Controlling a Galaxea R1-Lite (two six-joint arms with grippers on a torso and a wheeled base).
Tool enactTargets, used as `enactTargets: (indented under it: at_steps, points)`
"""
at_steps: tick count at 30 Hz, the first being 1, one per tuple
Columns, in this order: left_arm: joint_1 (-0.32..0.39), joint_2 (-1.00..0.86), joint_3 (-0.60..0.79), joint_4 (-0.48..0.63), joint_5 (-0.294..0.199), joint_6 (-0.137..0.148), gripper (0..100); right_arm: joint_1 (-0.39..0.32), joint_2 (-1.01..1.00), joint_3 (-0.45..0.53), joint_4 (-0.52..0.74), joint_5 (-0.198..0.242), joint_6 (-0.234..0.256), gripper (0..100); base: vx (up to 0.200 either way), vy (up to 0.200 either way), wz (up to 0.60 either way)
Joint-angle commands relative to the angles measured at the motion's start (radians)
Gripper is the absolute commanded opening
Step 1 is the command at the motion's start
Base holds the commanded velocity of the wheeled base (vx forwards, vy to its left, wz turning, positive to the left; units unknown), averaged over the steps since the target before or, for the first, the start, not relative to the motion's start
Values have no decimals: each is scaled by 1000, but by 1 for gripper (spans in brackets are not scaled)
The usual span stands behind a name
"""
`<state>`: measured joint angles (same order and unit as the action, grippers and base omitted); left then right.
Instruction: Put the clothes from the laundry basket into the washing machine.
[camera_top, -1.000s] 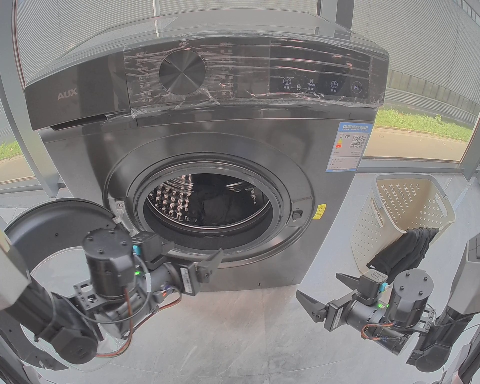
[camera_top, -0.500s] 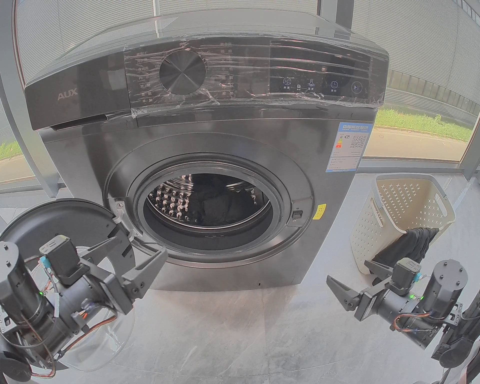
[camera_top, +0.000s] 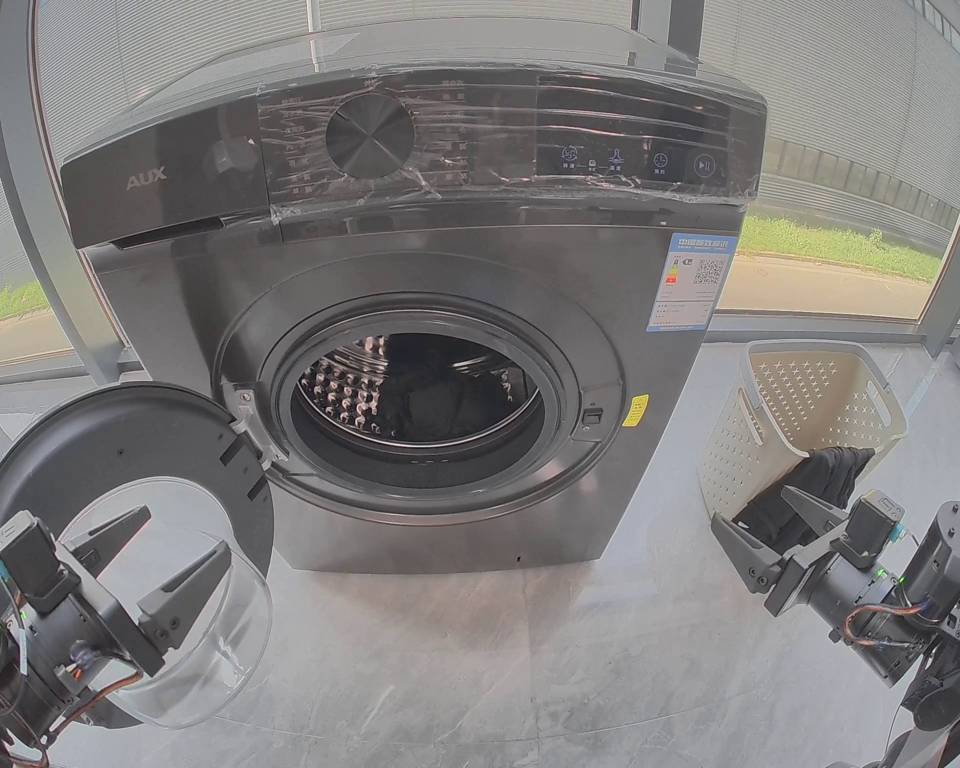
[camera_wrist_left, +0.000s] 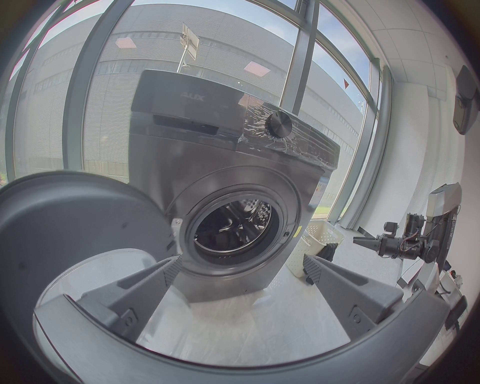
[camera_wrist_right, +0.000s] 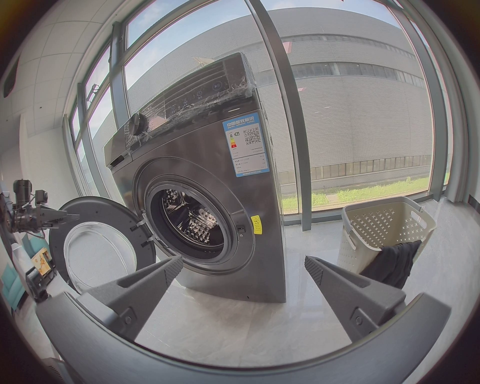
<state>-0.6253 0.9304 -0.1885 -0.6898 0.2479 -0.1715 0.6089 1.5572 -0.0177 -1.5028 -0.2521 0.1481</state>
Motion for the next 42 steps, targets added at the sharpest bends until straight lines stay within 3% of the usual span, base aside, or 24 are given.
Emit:
enactTargets:
  at_steps: [1, 8, 9, 10, 12, 13, 17, 22, 28, 31, 38, 40, 42]
  points:
    - [35, -159, 15, 88, -2, 3, 100, -28, -48, 18, 33, 1, -13, 100, 0, 0, 0]
    - [61, -265, 18, 187, -2, 10, 100, -18, -160, 18, 177, 1, -24, 100, -200, 0, 0]
    - [88, -286, 31, 202, -4, 38, 100, -26, -197, 18, 217, -1, -19, 100, -200, 0, 0]
    - [88, -286, 31, 202, -4, 38, 100, -26, -197, 18, 217, -1, -19, 100, -200, 0, 0]
    - [128, -354, 84, 210, -15, 101, 100, -43, -289, 18, 292, -4, -12, 100, 0, 0, 0]
    - [141, -378, 103, 210, -18, 118, 100, -57, -341, 18, 329, -4, -12, 100, 0, 0, 0]
    - [154, -429, 136, 216, -24, 118, 100, -106, -457, 18, 432, -3, -15, 100, 0, 0, 0]
    - [187, -493, 175, 263, -27, 115, 100, -192, -635, 18, 641, -42, -15, 100, 0, 0, 0]
    - [231, -585, 185, 352, -48, 107, 100, -307, -790, 18, 705, -47, -18, 100, 0, 0, 0]
    - [280, -624, 185, 401, -50, 118, 100, -350, -855, 18, 762, -42, -24, 100, 0, 0, 0]
    - [389, -719, 187, 470, -71, 122, 100, -439, -1105, 18, 1018, 1, -81, 100, 0, 0, 0]
    - [414, -756, 187, 503, -71, 122, 100, -459, -1174, 18, 1075, 22, -96, 100, 0, 0, 0]
    - [438, -811, 187, 561, -78, 122, 100, -492, -1275, 18, 1156, 73, -105, 100, 0, 0, 0]
